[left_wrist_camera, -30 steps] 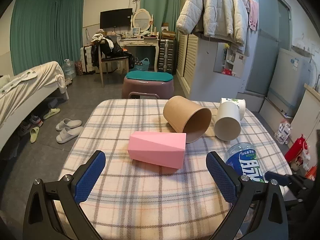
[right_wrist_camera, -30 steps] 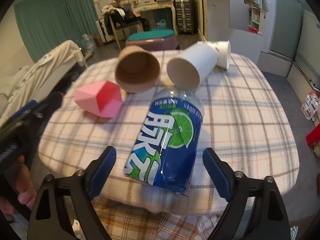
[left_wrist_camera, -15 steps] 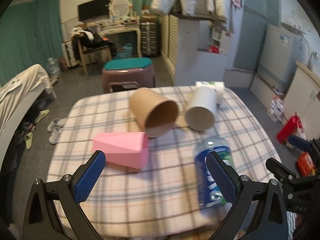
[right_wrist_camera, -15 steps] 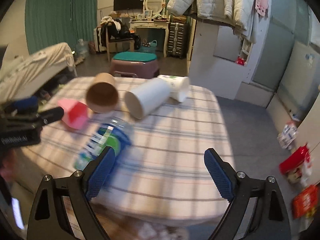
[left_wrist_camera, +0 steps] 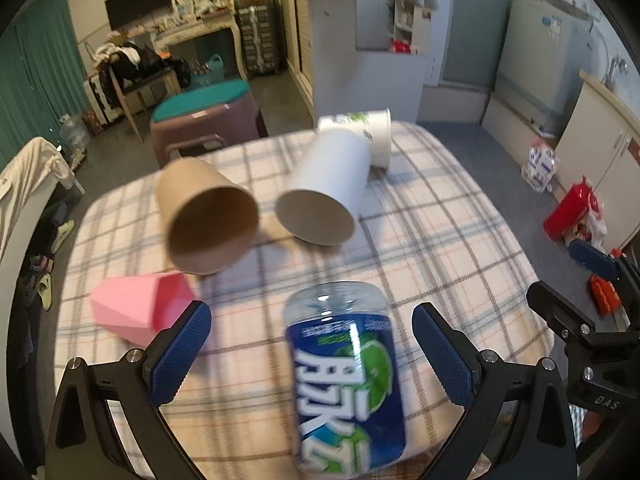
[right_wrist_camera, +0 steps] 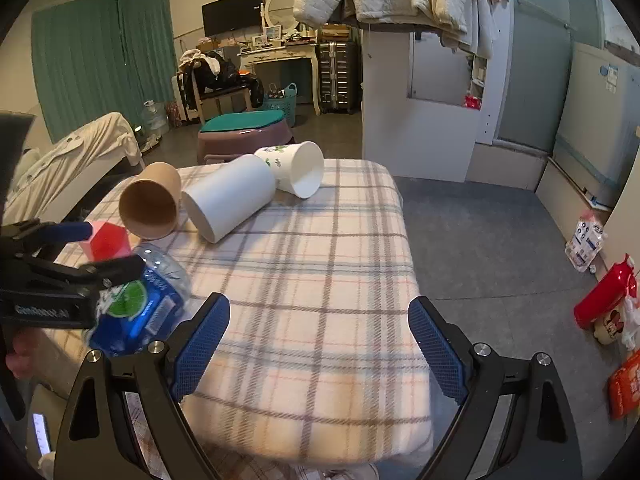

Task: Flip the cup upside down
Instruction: 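Close the left gripper on the bottle's cap end while the right gripper opens and releases it, then rotate the held bottle with the left gripper until the cap points up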

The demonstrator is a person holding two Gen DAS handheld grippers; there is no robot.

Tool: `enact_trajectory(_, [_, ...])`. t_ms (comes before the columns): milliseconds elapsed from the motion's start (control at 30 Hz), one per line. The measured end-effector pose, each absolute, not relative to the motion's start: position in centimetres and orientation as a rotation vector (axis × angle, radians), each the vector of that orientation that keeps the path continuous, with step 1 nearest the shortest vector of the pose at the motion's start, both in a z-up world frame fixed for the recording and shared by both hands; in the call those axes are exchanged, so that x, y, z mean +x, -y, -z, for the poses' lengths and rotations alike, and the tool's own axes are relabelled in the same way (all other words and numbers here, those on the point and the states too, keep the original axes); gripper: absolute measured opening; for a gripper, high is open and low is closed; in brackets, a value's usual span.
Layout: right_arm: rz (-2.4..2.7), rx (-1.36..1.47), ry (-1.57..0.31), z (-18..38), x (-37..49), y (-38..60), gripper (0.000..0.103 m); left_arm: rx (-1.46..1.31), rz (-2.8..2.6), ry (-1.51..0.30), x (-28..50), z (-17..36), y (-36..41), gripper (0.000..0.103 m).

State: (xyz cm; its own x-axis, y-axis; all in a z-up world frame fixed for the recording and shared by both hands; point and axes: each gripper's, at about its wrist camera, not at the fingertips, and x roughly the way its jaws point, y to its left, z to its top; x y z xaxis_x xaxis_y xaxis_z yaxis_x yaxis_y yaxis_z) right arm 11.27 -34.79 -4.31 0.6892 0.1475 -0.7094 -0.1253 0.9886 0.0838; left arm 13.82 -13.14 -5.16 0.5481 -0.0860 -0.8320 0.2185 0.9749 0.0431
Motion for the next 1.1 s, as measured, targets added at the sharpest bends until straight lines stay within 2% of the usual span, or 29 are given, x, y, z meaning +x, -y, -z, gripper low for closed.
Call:
enact_trajectory(500, [-0.137, 0.084, -0.822, 7.1, 13.3, 36.6, 0.091, 0.140, 0.181, -1.153, 17.2, 8.3, 13.9, 0.102])
enact_trajectory(567, [-0.146, 0.067, -0.822, 7.1, 13.1, 36.2, 0.091, 0.134, 0.192, -1.157, 17.2, 8.4, 13.9, 0.098])
enact_trajectory(633, [-0.149, 0.053, -0.825, 7.1, 13.0, 35.8, 0.091, 0.126, 0.208, -1.168, 17.2, 8.4, 13.9, 0.085])
enact_trajectory(700, [-0.149, 0.049, -0.824, 7.0, 13.0, 35.7, 0.091, 0.121, 0.222, -1.183, 17.2, 8.4, 14.0, 0.076])
enact_trajectory(1100, [-0.116, 0.039, -0.790, 5.5, 11.8, 35.6, 0.091, 0.105, 0.233, -1.071, 15.8, 4.9, 13.4, 0.074])
